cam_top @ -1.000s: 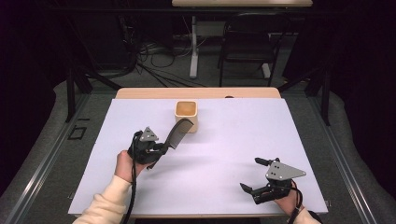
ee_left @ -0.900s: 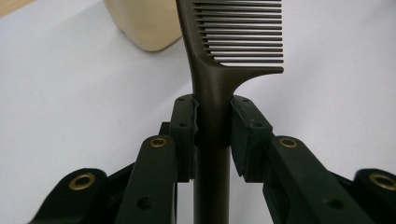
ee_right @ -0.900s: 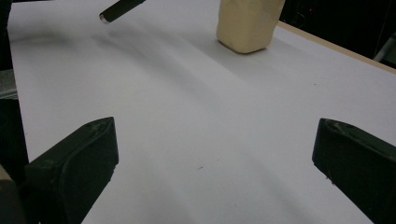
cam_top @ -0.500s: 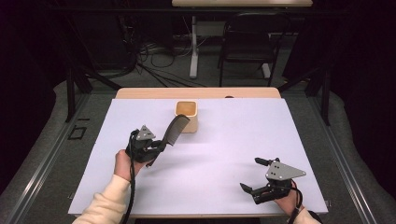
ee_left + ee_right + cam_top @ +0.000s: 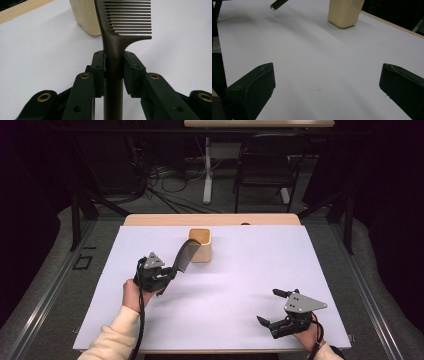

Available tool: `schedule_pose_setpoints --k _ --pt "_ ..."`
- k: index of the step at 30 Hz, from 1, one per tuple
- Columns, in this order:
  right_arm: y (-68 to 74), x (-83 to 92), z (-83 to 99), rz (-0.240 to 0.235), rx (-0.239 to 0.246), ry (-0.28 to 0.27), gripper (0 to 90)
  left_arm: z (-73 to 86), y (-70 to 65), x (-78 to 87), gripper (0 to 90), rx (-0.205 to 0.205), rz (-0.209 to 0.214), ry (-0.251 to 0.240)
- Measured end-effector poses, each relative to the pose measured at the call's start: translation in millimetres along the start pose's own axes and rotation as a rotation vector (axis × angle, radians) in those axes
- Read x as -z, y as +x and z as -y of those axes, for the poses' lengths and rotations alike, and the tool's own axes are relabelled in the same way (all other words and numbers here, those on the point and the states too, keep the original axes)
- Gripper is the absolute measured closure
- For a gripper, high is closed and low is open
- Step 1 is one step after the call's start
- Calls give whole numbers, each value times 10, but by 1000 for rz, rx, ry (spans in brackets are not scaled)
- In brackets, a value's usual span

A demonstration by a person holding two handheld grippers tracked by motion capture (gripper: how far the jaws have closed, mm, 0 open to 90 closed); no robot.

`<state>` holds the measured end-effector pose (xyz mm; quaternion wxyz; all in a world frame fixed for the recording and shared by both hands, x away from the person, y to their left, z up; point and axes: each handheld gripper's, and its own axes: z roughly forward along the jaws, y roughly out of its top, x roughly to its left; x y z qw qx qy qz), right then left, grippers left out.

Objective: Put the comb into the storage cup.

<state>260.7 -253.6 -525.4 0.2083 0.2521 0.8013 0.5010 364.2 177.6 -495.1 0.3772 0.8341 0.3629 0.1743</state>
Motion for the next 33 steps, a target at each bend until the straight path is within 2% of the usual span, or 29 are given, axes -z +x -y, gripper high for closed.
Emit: schedule_pose_setpoints --k 16,33 --pt "-4 -6 2 -1 -3 2 0 -26 77 -20 721 25 -19 -54" --pt "-4 -7 3 1 -3 4 0 -65 124 -74 721 37 -35 -86"
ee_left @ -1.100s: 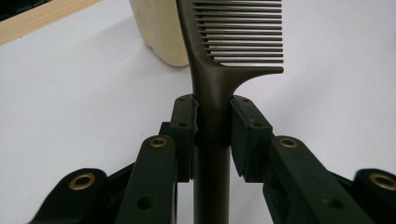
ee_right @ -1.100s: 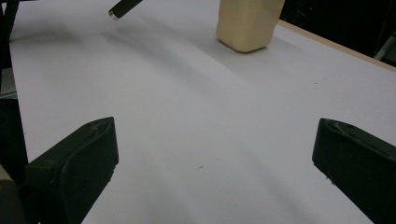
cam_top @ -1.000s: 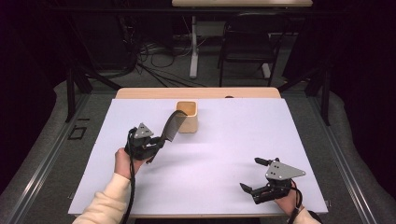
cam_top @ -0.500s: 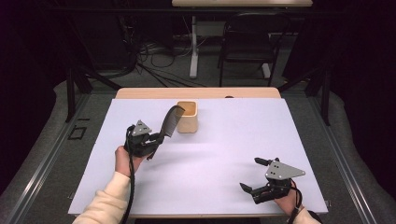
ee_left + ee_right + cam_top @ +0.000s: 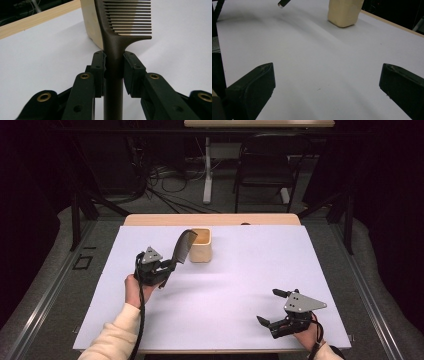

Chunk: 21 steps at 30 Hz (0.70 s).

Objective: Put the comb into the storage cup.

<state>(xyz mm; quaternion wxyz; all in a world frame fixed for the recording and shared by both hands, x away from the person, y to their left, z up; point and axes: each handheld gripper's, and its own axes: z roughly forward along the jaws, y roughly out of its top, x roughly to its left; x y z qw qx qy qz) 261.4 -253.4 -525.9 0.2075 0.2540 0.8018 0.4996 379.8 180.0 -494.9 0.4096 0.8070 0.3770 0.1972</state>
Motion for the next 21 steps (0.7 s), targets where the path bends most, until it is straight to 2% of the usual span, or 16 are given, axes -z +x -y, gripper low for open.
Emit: schedule_pose_setpoints --k 21 --pt "3 -4 0 -1 -3 6 0 -74 133 -64 721 25 -11 -31"
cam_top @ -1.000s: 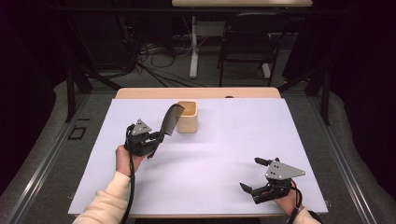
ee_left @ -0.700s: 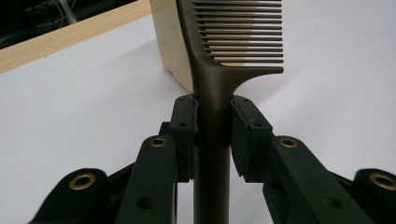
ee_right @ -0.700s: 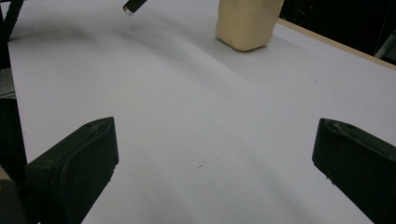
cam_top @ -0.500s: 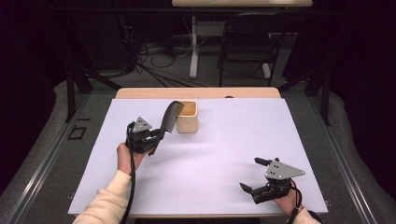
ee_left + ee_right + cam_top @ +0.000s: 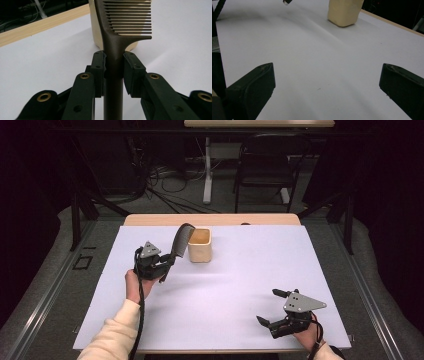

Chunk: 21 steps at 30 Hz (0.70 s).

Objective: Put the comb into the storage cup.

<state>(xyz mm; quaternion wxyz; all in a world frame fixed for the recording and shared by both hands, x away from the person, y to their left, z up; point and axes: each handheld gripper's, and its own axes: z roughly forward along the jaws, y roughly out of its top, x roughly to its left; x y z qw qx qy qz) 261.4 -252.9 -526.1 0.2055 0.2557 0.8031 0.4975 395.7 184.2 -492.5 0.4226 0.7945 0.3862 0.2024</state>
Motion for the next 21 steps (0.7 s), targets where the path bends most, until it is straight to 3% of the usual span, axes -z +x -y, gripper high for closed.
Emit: schedule_pose_setpoints --k 21 --pt "-4 -1 2 2 0 2 0 -94 74 -48 721 12 -11 -21"
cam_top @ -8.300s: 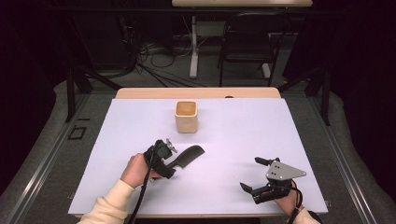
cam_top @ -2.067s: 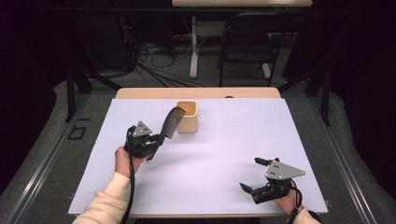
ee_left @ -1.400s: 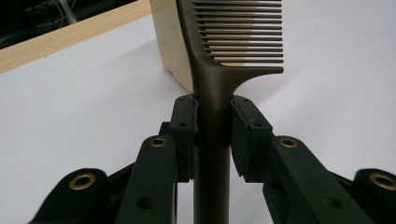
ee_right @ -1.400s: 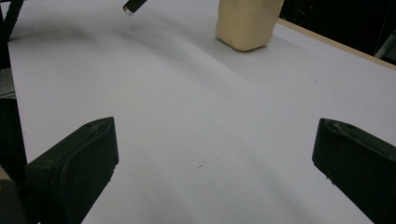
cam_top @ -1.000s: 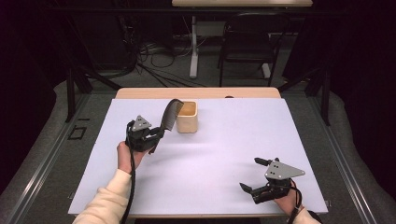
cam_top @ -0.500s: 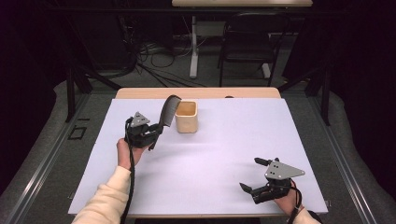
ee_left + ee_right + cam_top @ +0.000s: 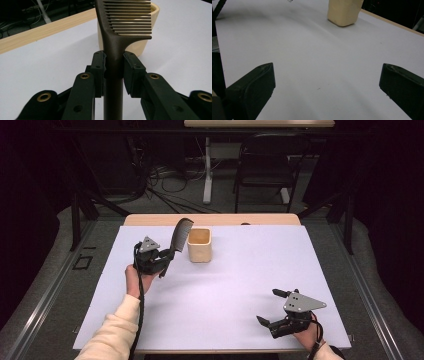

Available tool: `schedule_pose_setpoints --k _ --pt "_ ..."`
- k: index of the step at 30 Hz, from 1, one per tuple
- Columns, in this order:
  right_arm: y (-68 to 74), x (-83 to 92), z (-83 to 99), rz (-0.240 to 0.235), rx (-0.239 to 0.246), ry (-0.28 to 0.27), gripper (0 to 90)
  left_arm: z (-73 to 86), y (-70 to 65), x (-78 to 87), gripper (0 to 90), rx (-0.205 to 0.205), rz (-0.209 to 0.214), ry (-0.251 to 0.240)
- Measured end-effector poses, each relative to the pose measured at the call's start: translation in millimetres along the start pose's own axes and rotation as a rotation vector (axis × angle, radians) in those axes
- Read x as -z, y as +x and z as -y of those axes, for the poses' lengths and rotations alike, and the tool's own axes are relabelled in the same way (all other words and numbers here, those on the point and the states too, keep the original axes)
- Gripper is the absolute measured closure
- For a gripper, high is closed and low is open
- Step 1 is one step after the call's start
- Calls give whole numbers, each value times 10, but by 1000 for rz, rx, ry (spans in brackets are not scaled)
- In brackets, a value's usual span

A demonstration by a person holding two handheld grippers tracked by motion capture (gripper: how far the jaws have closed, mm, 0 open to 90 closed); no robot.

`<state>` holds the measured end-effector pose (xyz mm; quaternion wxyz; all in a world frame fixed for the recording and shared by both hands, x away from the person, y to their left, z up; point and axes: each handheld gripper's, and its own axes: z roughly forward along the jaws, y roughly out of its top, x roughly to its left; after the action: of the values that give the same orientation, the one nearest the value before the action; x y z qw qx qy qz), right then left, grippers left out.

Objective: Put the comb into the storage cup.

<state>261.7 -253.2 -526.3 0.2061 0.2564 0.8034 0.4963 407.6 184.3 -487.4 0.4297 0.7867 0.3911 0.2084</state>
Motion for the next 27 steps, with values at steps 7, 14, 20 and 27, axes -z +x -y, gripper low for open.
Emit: schedule_pose_setpoints --k 7,14,20,27 --pt "-1 -1 -1 1 -1 0 0 -28 14 -13 721 3 -3 -9" --pt "-3 -2 -2 0 -1 -1 0 -77 16 -7 721 5 -1 -23" --pt "-3 1 -3 3 -2 -4 0 -113 34 -8 722 8 -6 -29" --pt "-3 0 -3 2 -2 -4 0 -163 51 -7 722 11 -11 -40"
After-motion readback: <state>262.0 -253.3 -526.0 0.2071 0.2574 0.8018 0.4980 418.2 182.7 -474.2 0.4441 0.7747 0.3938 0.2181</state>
